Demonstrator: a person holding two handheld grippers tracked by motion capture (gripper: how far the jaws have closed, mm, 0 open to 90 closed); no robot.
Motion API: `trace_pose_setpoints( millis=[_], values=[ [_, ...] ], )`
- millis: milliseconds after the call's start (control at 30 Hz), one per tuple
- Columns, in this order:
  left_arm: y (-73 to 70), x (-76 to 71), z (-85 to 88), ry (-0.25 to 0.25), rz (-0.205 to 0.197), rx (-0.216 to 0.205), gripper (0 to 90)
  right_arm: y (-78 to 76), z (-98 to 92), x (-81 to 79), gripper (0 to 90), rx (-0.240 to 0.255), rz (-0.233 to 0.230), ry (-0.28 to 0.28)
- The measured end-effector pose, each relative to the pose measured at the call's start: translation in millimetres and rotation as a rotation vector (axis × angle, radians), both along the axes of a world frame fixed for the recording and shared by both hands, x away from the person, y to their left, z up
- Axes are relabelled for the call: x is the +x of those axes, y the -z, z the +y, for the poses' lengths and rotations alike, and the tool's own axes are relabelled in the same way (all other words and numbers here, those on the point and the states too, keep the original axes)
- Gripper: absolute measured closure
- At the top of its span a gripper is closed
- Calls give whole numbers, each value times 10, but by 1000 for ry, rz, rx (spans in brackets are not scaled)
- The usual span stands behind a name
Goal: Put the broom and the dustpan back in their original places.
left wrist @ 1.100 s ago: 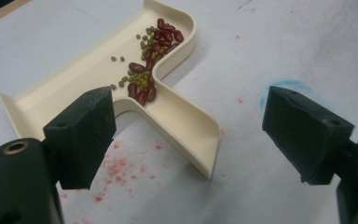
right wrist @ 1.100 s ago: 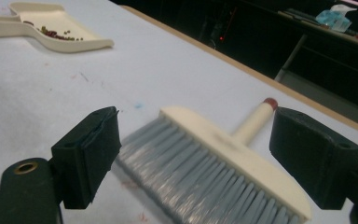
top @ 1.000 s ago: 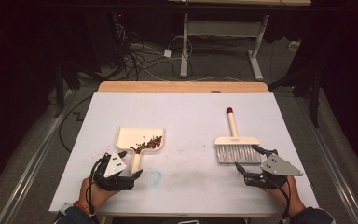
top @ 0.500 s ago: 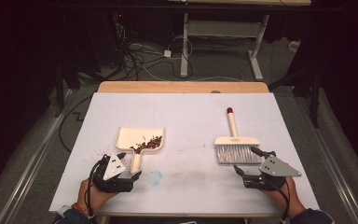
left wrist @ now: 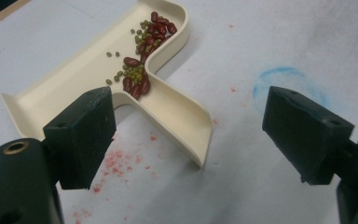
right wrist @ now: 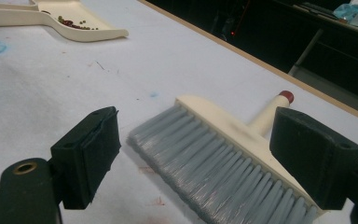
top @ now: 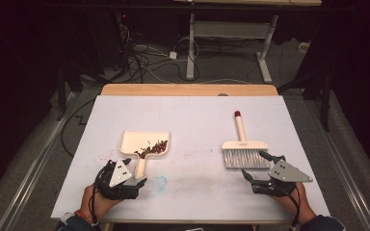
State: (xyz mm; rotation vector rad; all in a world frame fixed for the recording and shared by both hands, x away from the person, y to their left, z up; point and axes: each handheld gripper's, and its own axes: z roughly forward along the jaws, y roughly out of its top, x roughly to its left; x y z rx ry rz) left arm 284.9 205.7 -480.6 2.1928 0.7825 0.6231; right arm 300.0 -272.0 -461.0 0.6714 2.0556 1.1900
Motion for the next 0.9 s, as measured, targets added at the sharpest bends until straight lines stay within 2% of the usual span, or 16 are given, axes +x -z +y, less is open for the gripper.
trace_pose_setpoints(
  millis=[267, 400, 700, 900],
  values=[
    [0, -9, -5, 2, -6, 9, 172, -8, 10, -8, 164, -4, -2, -2],
    [2, -18, -22, 4, -18, 33, 171, -16, 20, -13, 166, 0, -5, -4],
    [-10, -1, -4, -8, -23, 17, 172, -22, 15, -17, 166, -2, -13, -11],
    [-39, -1, 1, 10, -31, 28, 171, -54, 13, -24, 194, -6, -15, -30]
  ],
)
